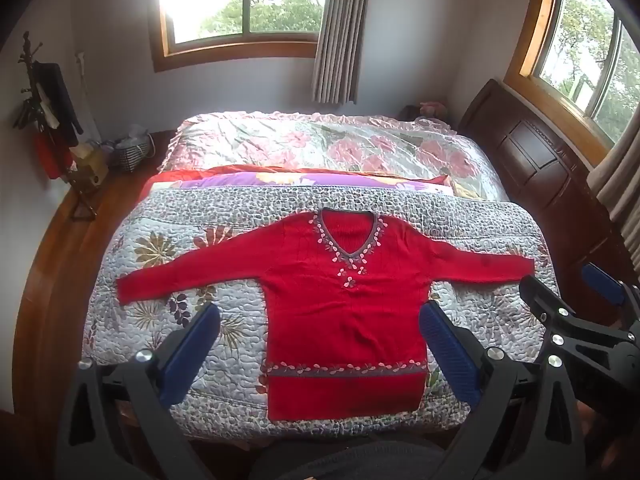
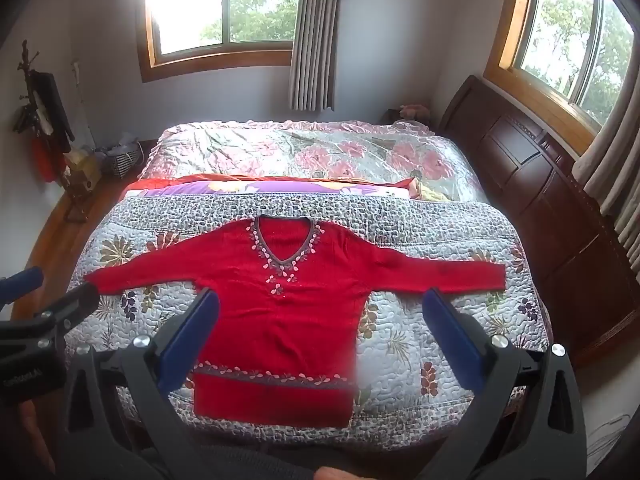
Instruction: Fold small clothes
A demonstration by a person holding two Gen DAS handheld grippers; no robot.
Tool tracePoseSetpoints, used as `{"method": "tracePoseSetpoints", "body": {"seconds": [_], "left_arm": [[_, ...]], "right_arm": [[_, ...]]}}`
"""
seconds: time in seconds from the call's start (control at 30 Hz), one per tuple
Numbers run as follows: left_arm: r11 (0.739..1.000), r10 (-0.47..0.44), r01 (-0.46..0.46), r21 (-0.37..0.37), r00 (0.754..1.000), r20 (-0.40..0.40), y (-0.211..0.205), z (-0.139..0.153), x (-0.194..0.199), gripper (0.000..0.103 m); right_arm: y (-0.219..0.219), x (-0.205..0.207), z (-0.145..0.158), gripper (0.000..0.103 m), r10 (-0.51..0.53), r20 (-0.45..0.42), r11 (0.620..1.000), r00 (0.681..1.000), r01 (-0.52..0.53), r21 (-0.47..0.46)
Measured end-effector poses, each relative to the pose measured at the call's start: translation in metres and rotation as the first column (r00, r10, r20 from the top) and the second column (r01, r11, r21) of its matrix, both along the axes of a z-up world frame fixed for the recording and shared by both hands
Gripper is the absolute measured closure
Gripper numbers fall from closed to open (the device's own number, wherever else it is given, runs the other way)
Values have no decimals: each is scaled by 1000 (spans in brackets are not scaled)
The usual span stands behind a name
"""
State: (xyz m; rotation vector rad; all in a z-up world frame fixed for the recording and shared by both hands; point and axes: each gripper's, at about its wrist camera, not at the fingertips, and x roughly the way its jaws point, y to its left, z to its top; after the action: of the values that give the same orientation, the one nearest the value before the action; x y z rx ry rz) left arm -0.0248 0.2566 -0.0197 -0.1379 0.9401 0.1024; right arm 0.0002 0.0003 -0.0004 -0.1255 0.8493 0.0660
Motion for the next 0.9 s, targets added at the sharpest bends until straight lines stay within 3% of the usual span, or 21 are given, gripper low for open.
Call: {"method": "tracePoseSetpoints", "body": {"seconds": [0.9], "left_arm": [[1000,-2,3,-5,1000,3,2,0,-2,4]], "right_arm": [[-1,1,0,3,-11,1,1000,1000,11,4]]}}
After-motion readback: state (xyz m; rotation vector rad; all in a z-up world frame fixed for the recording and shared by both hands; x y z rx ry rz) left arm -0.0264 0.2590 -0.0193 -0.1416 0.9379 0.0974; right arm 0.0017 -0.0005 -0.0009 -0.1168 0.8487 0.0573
